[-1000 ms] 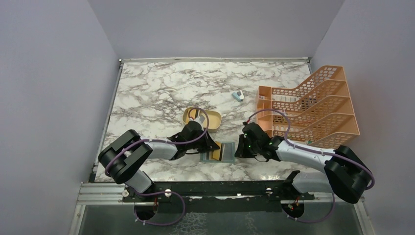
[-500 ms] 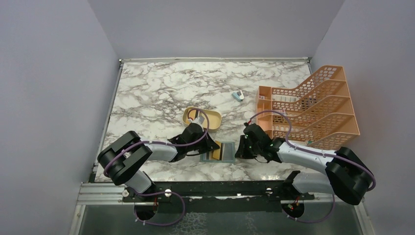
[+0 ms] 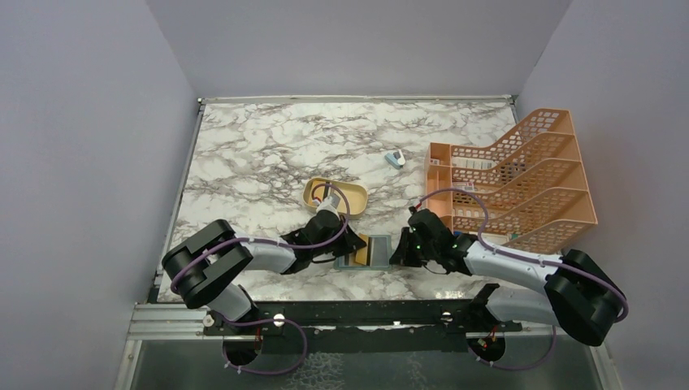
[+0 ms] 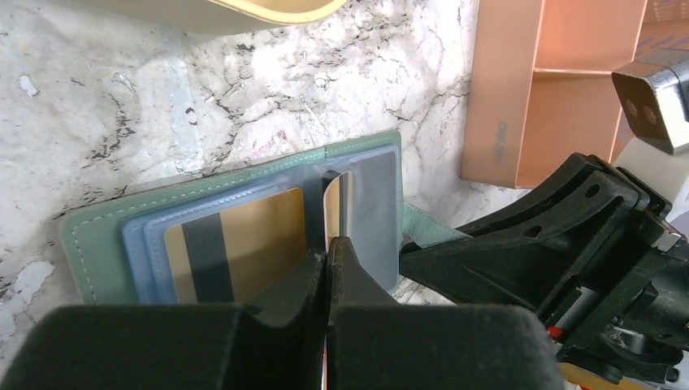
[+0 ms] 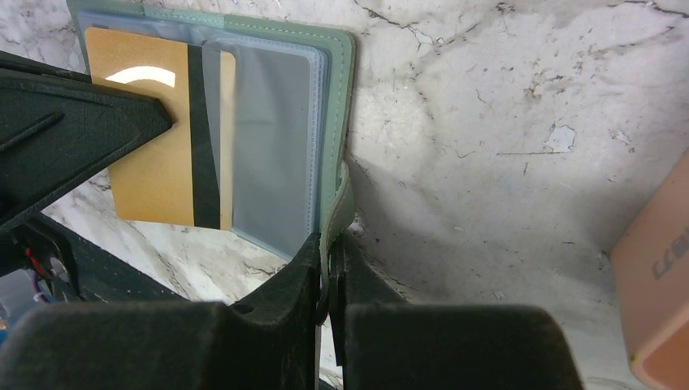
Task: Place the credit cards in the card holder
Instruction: Insert the credit card into the card holder.
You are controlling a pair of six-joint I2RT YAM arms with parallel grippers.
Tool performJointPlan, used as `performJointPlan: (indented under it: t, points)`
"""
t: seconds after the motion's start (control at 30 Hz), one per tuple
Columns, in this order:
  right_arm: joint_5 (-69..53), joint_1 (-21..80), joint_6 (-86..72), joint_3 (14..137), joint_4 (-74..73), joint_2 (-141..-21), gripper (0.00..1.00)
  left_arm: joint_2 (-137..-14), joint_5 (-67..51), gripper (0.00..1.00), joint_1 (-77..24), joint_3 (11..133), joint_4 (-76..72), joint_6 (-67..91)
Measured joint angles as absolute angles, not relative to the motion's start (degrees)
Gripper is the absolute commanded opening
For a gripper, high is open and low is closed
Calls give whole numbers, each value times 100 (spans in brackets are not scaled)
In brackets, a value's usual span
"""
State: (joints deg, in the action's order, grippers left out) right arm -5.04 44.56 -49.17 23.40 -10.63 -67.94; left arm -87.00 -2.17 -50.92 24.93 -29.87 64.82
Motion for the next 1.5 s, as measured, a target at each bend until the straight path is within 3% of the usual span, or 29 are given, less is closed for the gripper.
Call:
performJointPlan:
  t: [0.13, 0.27, 0.7, 1.0, 1.5]
  points:
    - [-526, 4453, -5013, 2272, -1015, -6735, 2, -8700, -148, 25, -5137, 2482, -3039, 6475]
    - [-624, 4456, -5116, 2200, -965, -6692, 2, -8698, -43, 37, -5201, 2394, -2998, 6455]
    - [-731, 4456, -5146, 2171, -930, -6694, 2, -8392, 71, 37, -5225, 2110, -3041, 6567]
    - [-797, 4456, -5170, 2128, -915, -6619, 2, -8211, 165, 50, -5227, 2104, -2919, 6543]
    - [-823, 4456, -5227, 2119, -947, -6329, 2, -7957, 314, 50, -5227, 2425, -1973, 6396]
